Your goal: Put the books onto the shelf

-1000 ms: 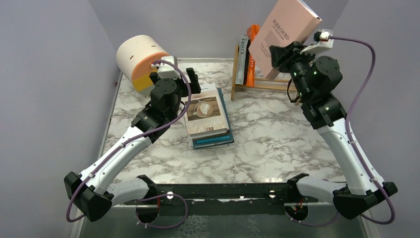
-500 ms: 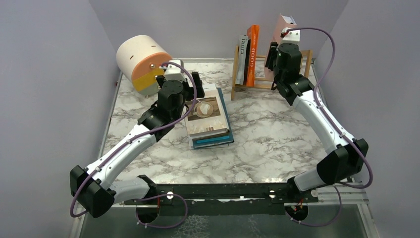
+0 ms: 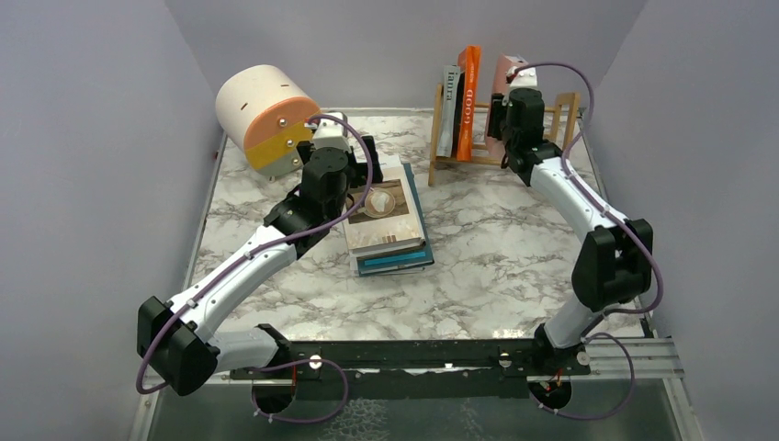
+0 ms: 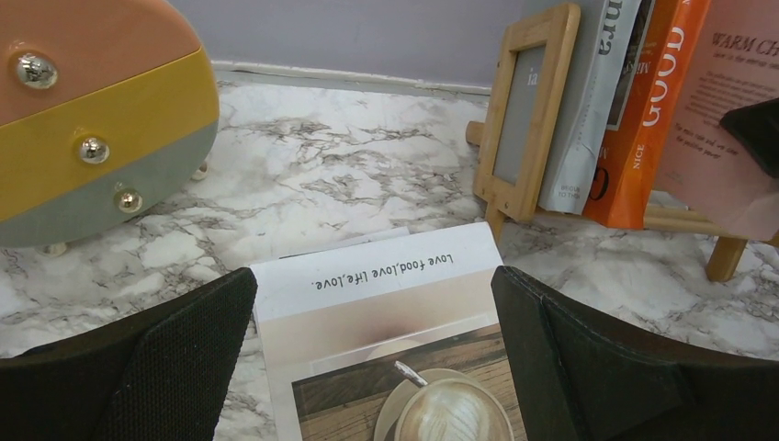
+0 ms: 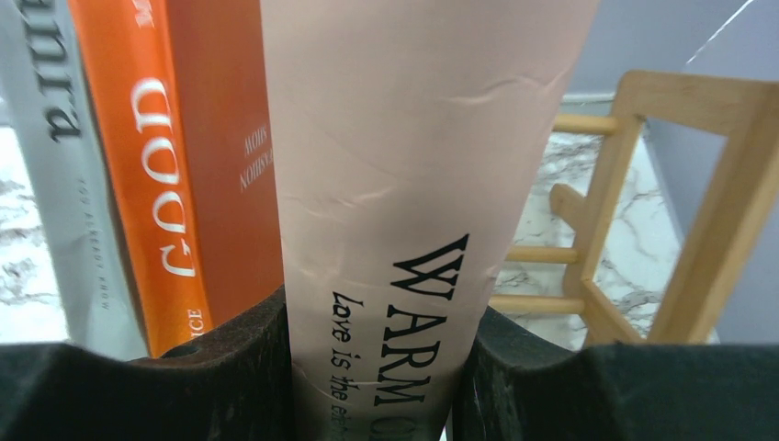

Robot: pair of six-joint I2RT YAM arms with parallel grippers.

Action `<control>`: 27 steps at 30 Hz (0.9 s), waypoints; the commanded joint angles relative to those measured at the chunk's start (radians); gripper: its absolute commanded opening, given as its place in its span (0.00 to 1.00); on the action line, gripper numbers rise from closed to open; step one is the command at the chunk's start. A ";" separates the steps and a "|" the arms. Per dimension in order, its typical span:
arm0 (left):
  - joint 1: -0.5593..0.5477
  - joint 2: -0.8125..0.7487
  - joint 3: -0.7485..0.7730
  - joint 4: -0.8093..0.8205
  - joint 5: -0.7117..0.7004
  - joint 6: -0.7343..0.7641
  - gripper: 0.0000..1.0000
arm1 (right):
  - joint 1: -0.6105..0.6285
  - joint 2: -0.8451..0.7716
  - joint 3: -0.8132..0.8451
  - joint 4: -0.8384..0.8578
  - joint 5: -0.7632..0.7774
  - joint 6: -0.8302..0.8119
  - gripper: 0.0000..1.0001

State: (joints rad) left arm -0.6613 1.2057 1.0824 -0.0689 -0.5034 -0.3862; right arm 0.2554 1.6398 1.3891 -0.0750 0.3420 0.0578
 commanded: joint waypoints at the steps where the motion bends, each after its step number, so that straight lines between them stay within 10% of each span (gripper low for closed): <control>1: -0.001 0.008 0.000 0.029 0.015 0.011 0.99 | -0.005 0.075 0.038 0.068 -0.069 -0.021 0.01; 27: 0.018 0.002 -0.038 0.028 0.028 -0.010 0.99 | -0.006 0.324 0.194 0.059 -0.196 0.031 0.01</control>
State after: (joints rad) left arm -0.6495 1.2125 1.0485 -0.0616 -0.5003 -0.3904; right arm 0.2523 1.9266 1.5219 -0.0254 0.1833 0.0631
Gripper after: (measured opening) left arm 0.990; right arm 0.425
